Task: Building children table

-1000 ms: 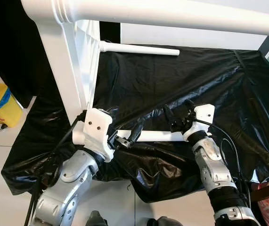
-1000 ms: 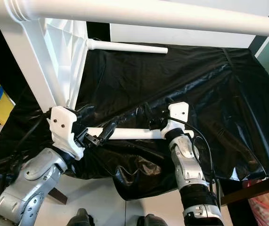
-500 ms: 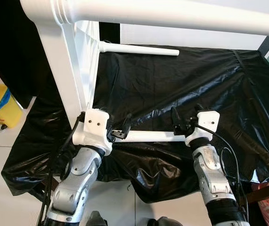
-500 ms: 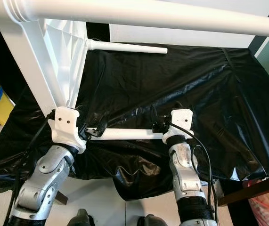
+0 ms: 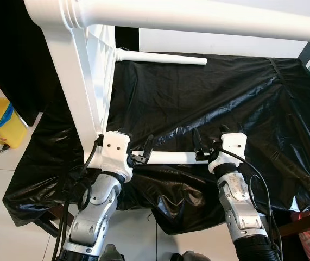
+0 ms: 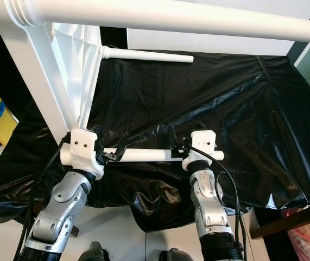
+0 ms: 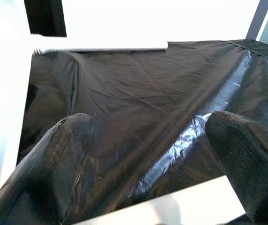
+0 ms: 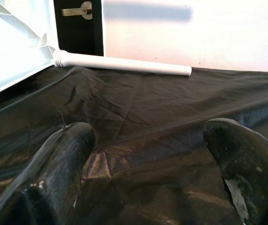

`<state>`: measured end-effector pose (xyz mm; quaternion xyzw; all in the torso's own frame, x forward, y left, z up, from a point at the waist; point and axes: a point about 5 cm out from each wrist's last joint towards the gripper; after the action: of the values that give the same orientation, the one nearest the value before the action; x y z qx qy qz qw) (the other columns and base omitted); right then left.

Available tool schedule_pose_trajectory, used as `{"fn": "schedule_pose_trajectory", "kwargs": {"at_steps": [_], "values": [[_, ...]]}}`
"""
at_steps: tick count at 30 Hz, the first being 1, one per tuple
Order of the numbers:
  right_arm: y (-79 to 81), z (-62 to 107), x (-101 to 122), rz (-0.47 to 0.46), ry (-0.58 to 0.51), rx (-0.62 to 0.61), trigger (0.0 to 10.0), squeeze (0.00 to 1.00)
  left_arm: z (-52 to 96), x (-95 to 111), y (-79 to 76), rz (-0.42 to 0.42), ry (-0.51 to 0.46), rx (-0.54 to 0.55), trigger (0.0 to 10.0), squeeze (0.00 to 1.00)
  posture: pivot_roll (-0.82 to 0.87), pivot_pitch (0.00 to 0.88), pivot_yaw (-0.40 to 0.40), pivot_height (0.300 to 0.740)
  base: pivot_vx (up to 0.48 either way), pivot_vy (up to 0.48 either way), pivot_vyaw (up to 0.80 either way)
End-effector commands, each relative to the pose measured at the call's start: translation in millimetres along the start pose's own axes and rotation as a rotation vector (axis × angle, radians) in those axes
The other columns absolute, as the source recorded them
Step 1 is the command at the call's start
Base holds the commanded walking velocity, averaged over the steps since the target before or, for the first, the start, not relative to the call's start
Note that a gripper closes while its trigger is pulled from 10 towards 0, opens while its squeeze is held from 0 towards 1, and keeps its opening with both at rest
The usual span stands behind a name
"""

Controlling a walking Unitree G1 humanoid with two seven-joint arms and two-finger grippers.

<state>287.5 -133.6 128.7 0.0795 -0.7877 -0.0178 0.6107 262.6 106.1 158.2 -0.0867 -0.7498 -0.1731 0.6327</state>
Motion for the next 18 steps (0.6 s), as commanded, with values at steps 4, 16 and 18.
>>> {"fn": "schedule_pose_trajectory", "kwargs": {"at_steps": [4,16,18], "values": [[-0.3,1.3,-1.1,0.012,0.012,0.000,10.0,0.00,-0.4,-4.4,-2.9,-0.014,0.010,-0.006,10.0,0.00,0.03,0.057,-0.071,0.740,0.000,0.000,0.00],[4.4,-2.2,-1.3,0.018,0.022,0.021,10.0,0.00,-1.7,-10.4,-3.4,-0.072,0.004,-0.011,10.0,0.00,0.04,0.046,-0.088,0.740,0.000,-0.149,0.00],[5.0,-2.7,-1.4,0.016,0.022,0.023,10.0,0.00,-2.1,-10.0,-3.7,-0.072,0.001,-0.009,10.0,0.00,0.04,0.046,-0.088,0.740,0.000,-0.270,0.00]]}}
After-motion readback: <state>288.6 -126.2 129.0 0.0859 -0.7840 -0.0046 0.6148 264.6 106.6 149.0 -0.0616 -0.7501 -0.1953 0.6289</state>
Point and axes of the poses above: a point about 5 cm out from each wrist's last joint towards the gripper, its own z axis pointing back from the gripper into the wrist, its own x axis along the axis of the wrist's last joint, y = z × x, and after that the axes turned 6 degrees about -z, right-handed
